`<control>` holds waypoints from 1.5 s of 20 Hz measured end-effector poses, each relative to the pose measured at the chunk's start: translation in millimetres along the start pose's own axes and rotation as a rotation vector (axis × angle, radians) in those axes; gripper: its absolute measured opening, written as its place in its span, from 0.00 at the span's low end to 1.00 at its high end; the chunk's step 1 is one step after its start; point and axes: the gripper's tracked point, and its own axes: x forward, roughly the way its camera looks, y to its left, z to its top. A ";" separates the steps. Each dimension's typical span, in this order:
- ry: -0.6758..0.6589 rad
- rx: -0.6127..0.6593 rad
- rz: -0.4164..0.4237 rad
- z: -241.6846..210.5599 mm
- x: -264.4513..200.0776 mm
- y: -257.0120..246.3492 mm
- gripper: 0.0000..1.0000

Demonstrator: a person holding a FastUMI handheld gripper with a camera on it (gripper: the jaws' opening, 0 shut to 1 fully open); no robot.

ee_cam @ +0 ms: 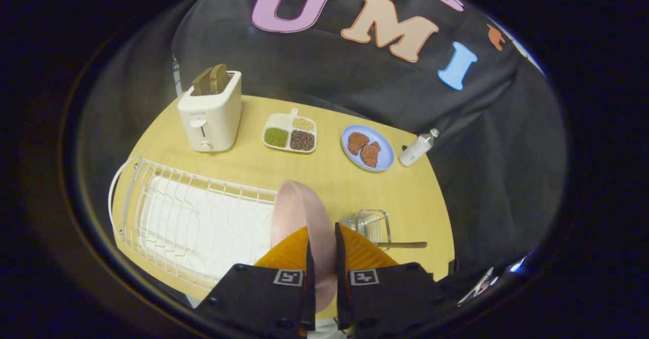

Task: Take the plate from the dish rack, then take the spoon from the basket and place it into the plate.

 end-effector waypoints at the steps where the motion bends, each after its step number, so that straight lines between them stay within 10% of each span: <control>1: -0.032 0.002 -0.008 9.4 -3.1 -4.3 0.19; 13: -0.237 0.245 0.292 19.9 -65.3 -65.6 0.19; 21: -0.264 0.396 0.317 -81.8 -66.1 -172.7 0.18; 30: -0.181 0.501 0.437 -197.2 8.4 -163.9 0.17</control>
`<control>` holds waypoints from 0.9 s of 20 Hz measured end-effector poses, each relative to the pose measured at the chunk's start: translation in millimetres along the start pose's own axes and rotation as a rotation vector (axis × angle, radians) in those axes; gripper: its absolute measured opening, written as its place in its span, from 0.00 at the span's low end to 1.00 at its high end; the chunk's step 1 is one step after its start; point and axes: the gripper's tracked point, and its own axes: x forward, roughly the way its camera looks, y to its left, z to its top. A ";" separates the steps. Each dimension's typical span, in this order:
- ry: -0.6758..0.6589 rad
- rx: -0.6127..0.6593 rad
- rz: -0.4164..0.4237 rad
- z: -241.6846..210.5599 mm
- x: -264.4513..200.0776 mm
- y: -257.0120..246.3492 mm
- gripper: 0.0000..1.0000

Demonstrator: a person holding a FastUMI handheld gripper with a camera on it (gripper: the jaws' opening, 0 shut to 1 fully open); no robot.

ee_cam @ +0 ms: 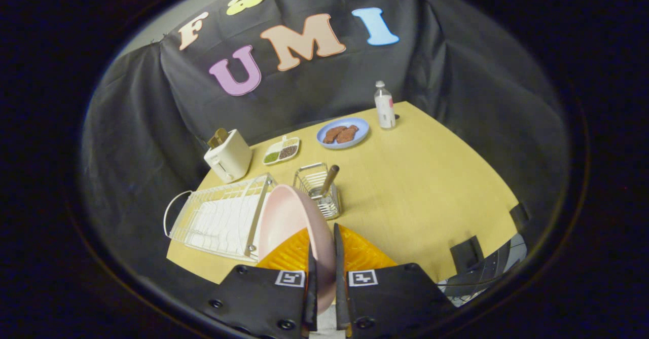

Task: Take the plate from the dish rack, then take the spoon from the basket and place it into the plate.

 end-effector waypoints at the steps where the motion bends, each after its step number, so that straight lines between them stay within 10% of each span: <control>1: 0.009 0.004 0.006 -9.0 7.0 -2.3 0.17; 18: 0.132 0.097 0.099 -77.5 84.2 -37.3 0.24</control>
